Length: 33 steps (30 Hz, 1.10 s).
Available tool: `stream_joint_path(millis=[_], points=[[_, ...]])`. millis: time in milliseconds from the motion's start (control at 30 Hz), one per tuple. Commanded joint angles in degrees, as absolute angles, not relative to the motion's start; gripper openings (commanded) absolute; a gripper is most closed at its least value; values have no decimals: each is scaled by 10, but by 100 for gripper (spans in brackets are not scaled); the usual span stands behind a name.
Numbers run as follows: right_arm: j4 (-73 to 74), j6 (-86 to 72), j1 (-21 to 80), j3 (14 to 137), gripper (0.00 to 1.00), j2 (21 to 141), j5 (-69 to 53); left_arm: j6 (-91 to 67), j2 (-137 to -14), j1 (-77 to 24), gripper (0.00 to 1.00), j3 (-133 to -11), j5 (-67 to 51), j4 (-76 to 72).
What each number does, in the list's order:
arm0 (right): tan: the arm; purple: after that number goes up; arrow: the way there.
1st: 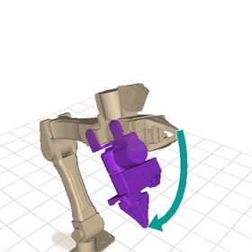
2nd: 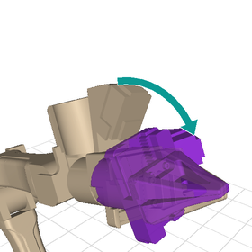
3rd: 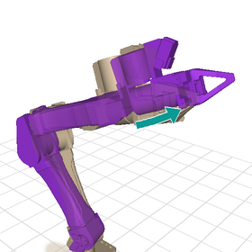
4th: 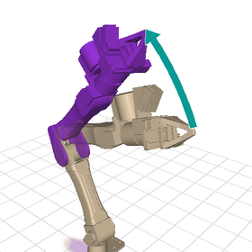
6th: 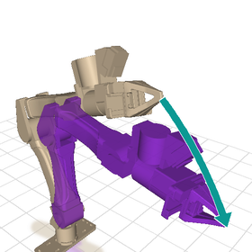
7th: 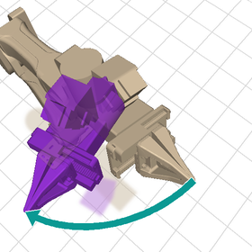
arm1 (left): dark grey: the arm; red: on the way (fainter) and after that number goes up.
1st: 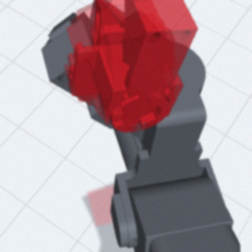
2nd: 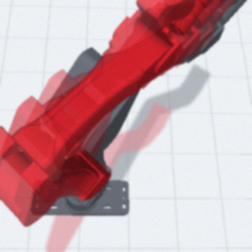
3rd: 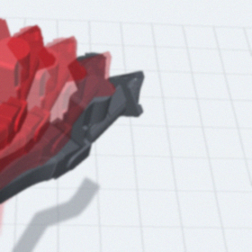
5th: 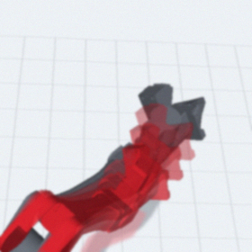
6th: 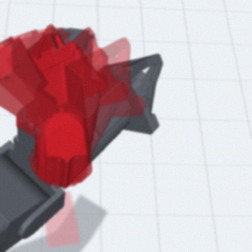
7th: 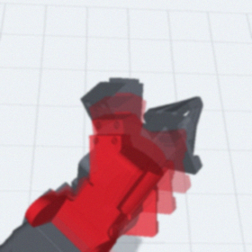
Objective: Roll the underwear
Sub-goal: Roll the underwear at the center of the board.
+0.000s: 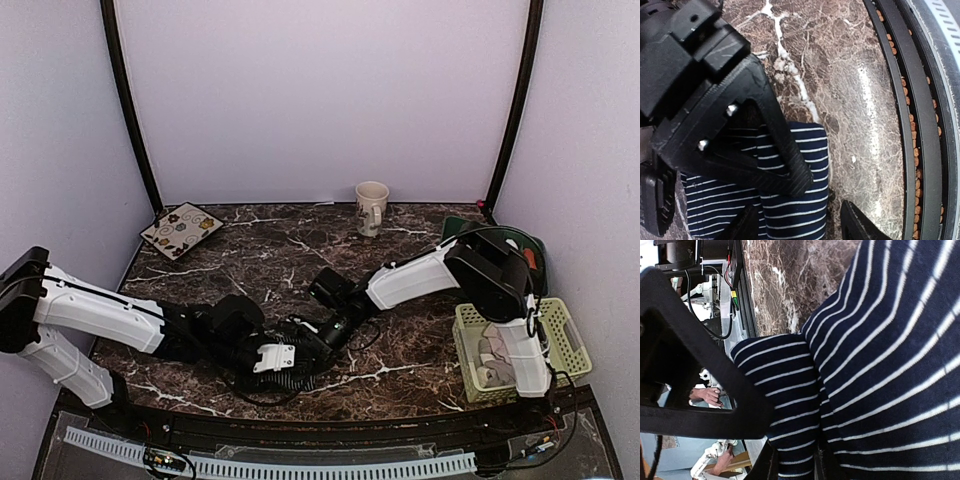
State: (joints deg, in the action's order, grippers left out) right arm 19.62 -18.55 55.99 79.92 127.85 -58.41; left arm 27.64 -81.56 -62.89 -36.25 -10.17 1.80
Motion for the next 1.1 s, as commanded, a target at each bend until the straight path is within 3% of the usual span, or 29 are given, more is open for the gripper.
stream_joint_path(millis=[0,100,267,333,500,633,867,1067], points=[[213,-201,549,769,2,1303,-542,292,-844,-631,57,-391,-91,28],[192,-212,547,752,5,1292,-547,294,-868,-632,51,-401,-97,47],[169,-219,545,735,21,1262,-532,292,-894,-631,19,-415,-123,109],[156,-224,543,723,28,1243,-519,291,-893,-628,12,-414,-134,121],[96,-234,535,657,47,1152,-444,296,-889,-584,4,-425,-231,159],[3,-217,532,558,72,1034,-361,323,-928,-518,3,-465,-333,227],[-87,-55,596,412,68,836,-196,364,-1110,-432,5,-601,-475,364],[-71,33,685,423,64,847,-92,380,-1226,-410,6,-673,-505,428]])
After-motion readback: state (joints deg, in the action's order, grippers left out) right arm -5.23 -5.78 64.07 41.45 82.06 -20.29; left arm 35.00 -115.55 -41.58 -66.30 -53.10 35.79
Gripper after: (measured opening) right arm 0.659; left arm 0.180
